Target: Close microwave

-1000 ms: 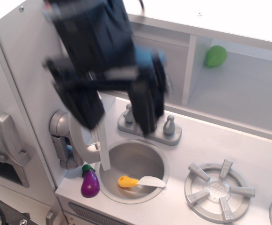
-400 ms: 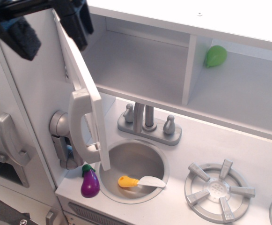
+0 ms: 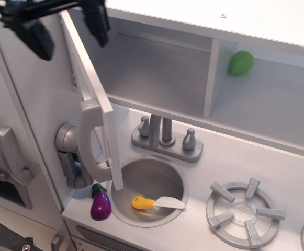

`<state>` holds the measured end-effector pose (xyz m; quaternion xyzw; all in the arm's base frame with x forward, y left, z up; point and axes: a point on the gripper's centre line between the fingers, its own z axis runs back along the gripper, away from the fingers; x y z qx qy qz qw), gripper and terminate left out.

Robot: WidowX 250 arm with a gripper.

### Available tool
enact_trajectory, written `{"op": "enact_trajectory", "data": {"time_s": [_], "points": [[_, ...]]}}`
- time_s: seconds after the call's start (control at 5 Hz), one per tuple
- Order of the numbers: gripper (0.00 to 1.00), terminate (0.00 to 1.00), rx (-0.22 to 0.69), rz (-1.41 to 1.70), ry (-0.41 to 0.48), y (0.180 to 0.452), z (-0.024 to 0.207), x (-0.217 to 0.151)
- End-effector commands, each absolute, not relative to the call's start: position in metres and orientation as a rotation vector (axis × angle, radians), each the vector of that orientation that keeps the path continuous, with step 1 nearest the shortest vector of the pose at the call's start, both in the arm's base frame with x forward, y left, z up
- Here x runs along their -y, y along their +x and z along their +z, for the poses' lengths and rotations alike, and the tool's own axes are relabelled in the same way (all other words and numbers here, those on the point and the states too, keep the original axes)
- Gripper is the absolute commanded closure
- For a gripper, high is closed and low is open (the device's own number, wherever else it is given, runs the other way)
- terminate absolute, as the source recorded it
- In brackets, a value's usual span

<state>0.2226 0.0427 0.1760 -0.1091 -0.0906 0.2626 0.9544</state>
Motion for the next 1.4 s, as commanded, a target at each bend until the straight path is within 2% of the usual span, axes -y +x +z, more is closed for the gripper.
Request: {"op": "enact_trajectory", "data": {"time_s": [0.0,0.2,0.6,0.8,1.0,1.2], "points": [[0.00,0.00,0.232,0.614,-0.101,0.255,0.161,-0.051],[0.00,0.00,0.246,0.652,-0.042,0.258,0.157,-0.053],[0.00,0.00,0.237,0.678,-0.008,0.251,0.134,-0.039],[0.00,0.00,0.259,0.675,-0.023,0.239,0.132,-0.035],[0.00,0.00,0.240,0.658,-0.035,0.241,0.125,-0.025],[0.00,0.00,0.240,0.662,-0.084,0.250,0.125,-0.014]]}}
